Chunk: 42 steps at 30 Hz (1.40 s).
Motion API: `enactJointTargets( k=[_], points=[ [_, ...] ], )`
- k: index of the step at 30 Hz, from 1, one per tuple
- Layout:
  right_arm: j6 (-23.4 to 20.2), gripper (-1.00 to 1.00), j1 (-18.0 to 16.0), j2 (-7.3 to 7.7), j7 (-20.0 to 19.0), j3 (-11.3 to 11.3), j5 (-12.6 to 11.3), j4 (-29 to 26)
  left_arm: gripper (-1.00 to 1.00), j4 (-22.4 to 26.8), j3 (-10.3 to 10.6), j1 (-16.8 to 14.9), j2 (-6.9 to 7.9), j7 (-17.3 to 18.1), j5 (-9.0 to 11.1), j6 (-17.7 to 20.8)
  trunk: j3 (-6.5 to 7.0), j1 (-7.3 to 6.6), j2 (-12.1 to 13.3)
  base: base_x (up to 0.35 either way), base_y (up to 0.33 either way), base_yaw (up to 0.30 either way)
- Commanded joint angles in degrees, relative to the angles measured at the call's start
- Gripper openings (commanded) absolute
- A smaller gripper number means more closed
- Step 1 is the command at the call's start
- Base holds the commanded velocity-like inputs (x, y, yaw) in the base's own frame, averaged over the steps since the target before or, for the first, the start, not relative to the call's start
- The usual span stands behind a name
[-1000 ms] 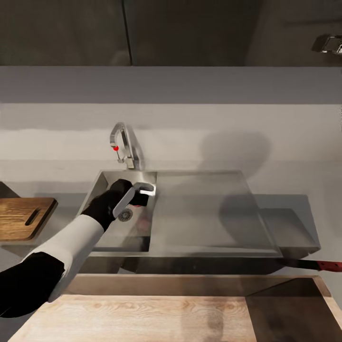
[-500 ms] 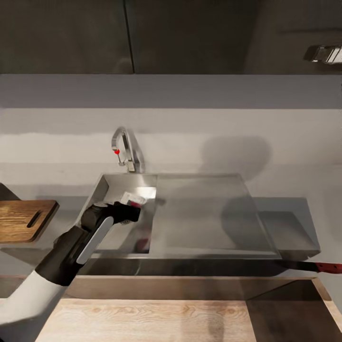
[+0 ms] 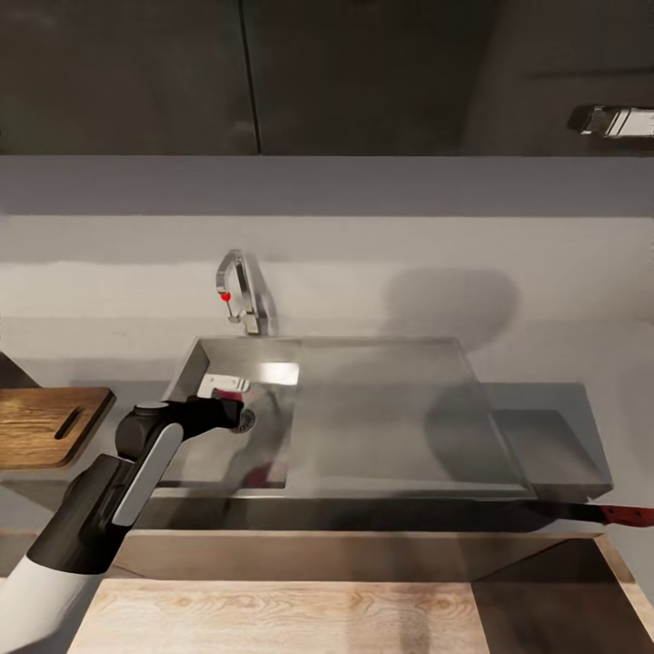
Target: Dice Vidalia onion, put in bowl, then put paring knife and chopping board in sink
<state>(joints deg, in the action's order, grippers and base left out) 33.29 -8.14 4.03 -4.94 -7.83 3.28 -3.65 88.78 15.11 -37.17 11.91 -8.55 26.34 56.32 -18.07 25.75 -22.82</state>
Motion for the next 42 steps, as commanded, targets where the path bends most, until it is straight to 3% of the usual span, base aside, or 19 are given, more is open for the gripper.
enactJointTargets(
  k=[1,16,20,34,38,40,42],
  points=[
    [0.19,1.00,-0.04,0.01,-0.34,-0.51,0.33,0.05,-1.00,0.06,0.04,0.02,0.00,-0.51,0.52,0.18,0.00,0.03,-0.10,-0.007,0.000,0.000],
    [0.28,1.00,-0.04,0.01,-0.33,-0.52,0.33,0.05,-1.00,0.10,-0.24,0.16,-0.54,-0.43,0.61,0.19,1.36,0.03,-0.10,-0.059,0.000,0.000],
    [0.28,1.00,-0.04,0.01,-0.36,-0.52,0.33,0.05,-1.00,0.08,-0.21,0.16,-2.13,-0.41,0.64,0.19,1.72,0.03,-0.10,-0.003,0.000,0.000],
    [0.28,1.00,-0.04,0.01,-0.34,-0.50,0.33,0.05,-1.00,0.15,-0.25,-0.01,-2.62,-0.41,0.64,0.26,3.00,0.03,-0.10,0.000,0.044,0.000],
    [0.28,1.00,-0.04,0.01,-0.34,-0.44,0.33,0.05,-1.00,0.15,-0.30,-0.01,-3.34,-0.48,0.60,0.21,3.36,0.03,-0.10,0.000,0.018,0.000],
    [0.28,1.00,-0.04,0.01,-0.33,-0.44,0.33,0.05,-1.00,0.13,-0.28,-0.01,-3.81,-0.55,0.57,-0.90,3.54,0.03,-0.10,0.000,0.004,0.000],
    [0.30,1.00,-0.04,0.01,-0.33,-0.43,0.33,0.05,-1.00,0.10,-0.12,-0.01,-3.99,-0.54,0.59,-4.39,3.72,0.03,-0.10,0.000,0.002,0.000]
  ],
)
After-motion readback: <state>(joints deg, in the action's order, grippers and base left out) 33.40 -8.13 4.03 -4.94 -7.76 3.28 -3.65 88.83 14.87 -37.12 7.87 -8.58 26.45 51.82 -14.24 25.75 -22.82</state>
